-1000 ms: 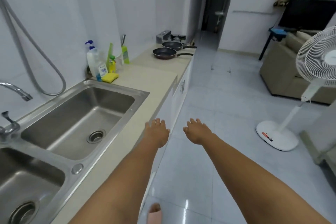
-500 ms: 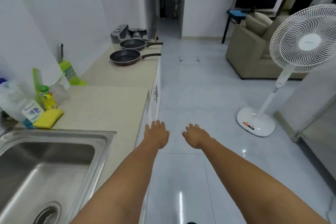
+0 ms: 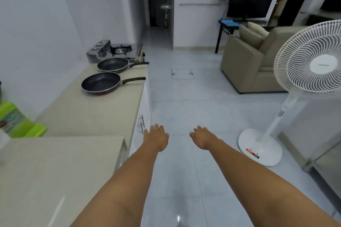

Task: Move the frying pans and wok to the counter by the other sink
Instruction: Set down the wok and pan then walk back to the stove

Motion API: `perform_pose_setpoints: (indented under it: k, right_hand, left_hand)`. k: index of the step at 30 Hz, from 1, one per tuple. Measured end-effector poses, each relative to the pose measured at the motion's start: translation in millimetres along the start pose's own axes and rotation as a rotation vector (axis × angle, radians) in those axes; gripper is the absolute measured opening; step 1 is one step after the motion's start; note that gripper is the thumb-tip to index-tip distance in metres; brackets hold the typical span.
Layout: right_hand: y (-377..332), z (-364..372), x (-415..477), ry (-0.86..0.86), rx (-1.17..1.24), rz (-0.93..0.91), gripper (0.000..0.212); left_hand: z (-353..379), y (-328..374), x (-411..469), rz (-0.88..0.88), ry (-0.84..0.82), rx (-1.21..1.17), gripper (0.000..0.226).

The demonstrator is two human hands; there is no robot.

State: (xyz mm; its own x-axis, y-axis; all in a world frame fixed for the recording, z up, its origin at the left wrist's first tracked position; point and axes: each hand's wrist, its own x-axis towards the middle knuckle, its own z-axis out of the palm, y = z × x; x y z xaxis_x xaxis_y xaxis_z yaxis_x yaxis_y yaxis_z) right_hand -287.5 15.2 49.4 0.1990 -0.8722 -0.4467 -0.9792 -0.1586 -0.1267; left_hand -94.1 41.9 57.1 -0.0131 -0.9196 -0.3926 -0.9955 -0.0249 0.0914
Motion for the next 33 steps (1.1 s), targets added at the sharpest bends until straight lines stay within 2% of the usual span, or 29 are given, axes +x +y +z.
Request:
perform_pose_setpoints:
  k: [4, 7, 10, 16, 27, 33]
  right_hand:
    - [32, -54, 82, 0.095, 0.043, 0.011, 0.052]
    - [42, -58, 124, 0.013, -0.032, -0.012, 0.053]
    - [47, -61, 170, -0.022, -0.075, -0.054, 0.055]
    - [44, -113, 280, -0.018, -0.105, -0.122, 0.055]
    - [30, -237, 503, 0.051, -0.060, -0.185, 0.053]
    - [36, -247, 587, 0.002, -0.039, -0.203, 0.056]
  left_hand:
    - [-48, 27, 90, 0.009, 0.086, -0.080, 0.059]
    - [-52, 37, 127, 0.017, 0.038, -0.085, 0.059]
    - [-56, 22, 170, -0.078, 0.010, -0.082, 0.060]
    - [-83, 6, 269, -0.109, 0.023, -0.095, 0.060]
    - [-174, -41, 475, -0.216, 0.106, -0.112, 0.057]
    - [-186, -51, 551, -0.240, 0.069, -0.103, 0.058]
